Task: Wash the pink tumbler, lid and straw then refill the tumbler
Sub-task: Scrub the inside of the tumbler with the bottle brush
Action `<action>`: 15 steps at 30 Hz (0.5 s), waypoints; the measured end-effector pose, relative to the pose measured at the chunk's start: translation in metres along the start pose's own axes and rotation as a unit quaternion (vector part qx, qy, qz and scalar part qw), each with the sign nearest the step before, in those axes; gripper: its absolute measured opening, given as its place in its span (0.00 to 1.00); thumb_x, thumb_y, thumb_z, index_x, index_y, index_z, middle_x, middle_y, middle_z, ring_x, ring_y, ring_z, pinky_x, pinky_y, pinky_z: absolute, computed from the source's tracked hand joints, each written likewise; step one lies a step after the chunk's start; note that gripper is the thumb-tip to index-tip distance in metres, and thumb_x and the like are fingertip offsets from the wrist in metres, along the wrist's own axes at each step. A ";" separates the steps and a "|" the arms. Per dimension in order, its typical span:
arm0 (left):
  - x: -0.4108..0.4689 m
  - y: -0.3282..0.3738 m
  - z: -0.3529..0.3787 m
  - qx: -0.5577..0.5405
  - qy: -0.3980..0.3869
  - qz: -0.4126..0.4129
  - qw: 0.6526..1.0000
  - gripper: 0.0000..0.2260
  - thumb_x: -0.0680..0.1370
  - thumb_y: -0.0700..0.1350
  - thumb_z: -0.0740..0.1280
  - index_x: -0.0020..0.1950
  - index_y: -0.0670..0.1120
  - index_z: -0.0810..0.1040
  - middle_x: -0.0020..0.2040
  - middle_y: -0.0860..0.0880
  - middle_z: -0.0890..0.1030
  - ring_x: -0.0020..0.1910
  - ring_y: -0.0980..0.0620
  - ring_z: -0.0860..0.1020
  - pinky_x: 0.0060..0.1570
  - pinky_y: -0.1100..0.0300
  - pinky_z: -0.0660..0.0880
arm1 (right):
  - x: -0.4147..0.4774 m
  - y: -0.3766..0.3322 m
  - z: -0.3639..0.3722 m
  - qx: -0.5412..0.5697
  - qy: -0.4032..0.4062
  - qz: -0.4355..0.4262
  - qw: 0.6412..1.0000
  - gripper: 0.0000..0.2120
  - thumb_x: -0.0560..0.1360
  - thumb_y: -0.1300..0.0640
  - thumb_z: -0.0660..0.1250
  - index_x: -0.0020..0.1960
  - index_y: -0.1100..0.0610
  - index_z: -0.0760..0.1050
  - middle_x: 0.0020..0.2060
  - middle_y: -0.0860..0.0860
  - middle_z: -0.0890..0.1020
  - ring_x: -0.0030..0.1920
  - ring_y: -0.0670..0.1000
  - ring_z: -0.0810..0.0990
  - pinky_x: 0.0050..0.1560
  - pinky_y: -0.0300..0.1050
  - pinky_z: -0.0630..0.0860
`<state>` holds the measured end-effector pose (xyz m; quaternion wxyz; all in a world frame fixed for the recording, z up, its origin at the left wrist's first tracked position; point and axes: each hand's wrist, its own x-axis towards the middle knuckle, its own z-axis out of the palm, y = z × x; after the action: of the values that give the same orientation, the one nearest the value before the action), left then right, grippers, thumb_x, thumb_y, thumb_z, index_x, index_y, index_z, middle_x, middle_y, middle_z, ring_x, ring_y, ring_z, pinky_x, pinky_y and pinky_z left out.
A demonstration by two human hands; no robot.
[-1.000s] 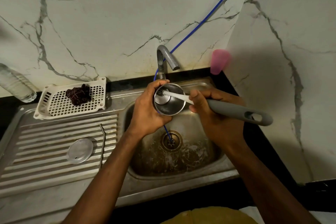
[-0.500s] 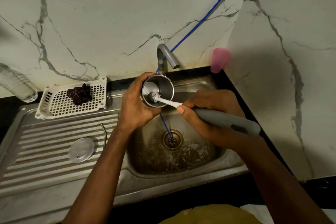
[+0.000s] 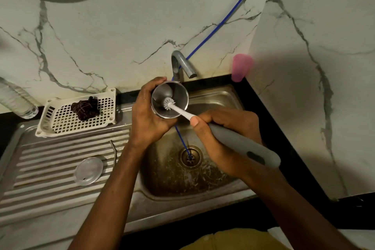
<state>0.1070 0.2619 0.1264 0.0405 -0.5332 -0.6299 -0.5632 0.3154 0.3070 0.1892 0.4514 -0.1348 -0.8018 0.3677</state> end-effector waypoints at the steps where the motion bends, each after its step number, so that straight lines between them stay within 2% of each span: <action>1: -0.001 -0.002 -0.001 -0.004 0.010 -0.002 1.000 0.39 0.62 0.37 0.85 0.68 0.38 0.71 0.67 0.41 0.77 0.68 0.46 0.76 0.69 0.50 0.72 | -0.002 0.000 0.001 0.025 0.010 0.014 1.000 0.09 0.78 0.63 0.70 0.40 0.63 0.82 0.30 0.46 0.79 0.30 0.46 0.78 0.36 0.36 0.72; 5: -0.002 -0.009 -0.007 -0.015 0.022 0.016 1.000 0.39 0.62 0.35 0.84 0.68 0.38 0.69 0.67 0.38 0.75 0.71 0.39 0.73 0.71 0.41 0.69 | -0.011 0.004 0.005 0.096 0.053 0.074 0.991 0.06 0.77 0.61 0.71 0.45 0.63 0.84 0.36 0.52 0.85 0.36 0.52 0.85 0.38 0.49 0.82; 8: -0.002 -0.014 -0.010 -0.021 0.015 0.015 1.000 0.37 0.63 0.37 0.83 0.68 0.39 0.69 0.68 0.37 0.75 0.73 0.38 0.71 0.73 0.41 0.67 | -0.016 0.003 0.007 0.115 0.064 0.092 0.987 0.07 0.77 0.60 0.70 0.46 0.62 0.84 0.36 0.52 0.86 0.37 0.53 0.85 0.38 0.51 0.82; 10: -0.003 -0.017 -0.011 -0.013 0.009 0.011 1.000 0.36 0.64 0.38 0.82 0.68 0.37 0.69 0.68 0.37 0.75 0.73 0.38 0.70 0.74 0.42 0.66 | -0.017 0.002 0.004 0.086 0.023 0.064 0.994 0.06 0.78 0.62 0.70 0.45 0.61 0.84 0.36 0.51 0.85 0.36 0.51 0.84 0.38 0.44 0.79; 12: -0.003 -0.019 -0.011 0.004 0.009 0.010 1.000 0.36 0.65 0.38 0.82 0.67 0.35 0.70 0.68 0.38 0.75 0.73 0.39 0.71 0.73 0.42 0.68 | -0.016 0.003 -0.003 0.033 -0.030 -0.003 0.999 0.06 0.78 0.63 0.70 0.44 0.63 0.84 0.37 0.50 0.84 0.36 0.48 0.82 0.40 0.39 0.76; 15: -0.003 -0.022 -0.013 0.028 0.018 0.020 0.999 0.34 0.66 0.37 0.83 0.67 0.35 0.71 0.67 0.38 0.75 0.70 0.39 0.73 0.69 0.40 0.70 | -0.012 0.013 -0.014 -0.061 -0.073 -0.102 0.990 0.08 0.78 0.61 0.71 0.43 0.63 0.84 0.40 0.52 0.84 0.37 0.47 0.82 0.38 0.42 0.77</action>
<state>0.0859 0.2547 0.1141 0.0780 -0.5336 -0.6341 -0.5541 0.3318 0.3163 0.1767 0.4181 -0.0525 -0.8630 0.2788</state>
